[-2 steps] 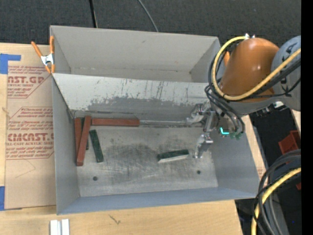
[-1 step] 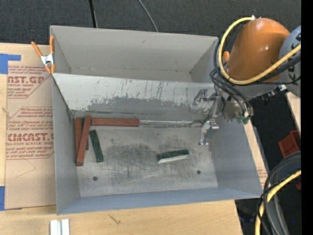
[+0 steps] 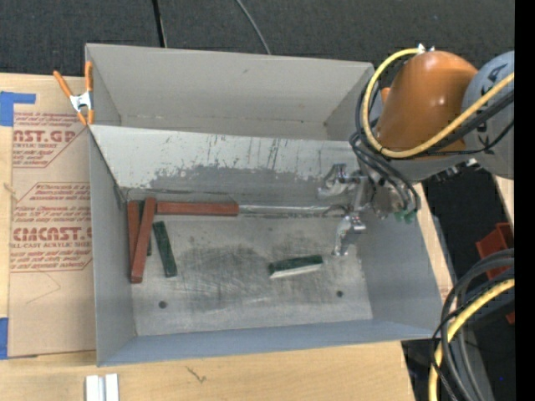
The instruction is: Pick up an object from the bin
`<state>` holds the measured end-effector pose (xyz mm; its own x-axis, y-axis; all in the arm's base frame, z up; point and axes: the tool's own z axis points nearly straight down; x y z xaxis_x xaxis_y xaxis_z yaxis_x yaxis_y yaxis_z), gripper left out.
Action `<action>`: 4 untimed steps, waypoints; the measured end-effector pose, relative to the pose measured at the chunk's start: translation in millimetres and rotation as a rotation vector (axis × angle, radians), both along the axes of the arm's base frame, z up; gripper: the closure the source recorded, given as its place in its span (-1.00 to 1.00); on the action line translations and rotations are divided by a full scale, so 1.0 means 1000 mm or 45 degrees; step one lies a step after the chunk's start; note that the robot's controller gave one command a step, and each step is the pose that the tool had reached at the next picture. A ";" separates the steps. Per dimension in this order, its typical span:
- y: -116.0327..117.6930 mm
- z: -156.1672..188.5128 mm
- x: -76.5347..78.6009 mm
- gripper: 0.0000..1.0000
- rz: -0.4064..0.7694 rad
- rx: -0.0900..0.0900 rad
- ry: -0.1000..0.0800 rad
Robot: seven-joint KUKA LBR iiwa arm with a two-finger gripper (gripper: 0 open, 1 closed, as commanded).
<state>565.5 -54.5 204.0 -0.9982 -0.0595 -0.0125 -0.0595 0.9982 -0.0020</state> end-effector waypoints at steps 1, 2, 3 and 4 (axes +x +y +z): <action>0.000 -0.062 -0.003 -1.00 -0.019 0.002 0.008; -0.012 -0.127 -0.006 1.00 0.220 -0.001 -0.012; -0.012 -0.127 -0.006 1.00 0.220 -0.002 -0.012; 0.008 0.007 -0.012 1.00 0.159 0.001 0.012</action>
Offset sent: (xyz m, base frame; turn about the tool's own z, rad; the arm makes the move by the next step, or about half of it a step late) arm -0.0133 -0.0133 -0.1340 -0.1731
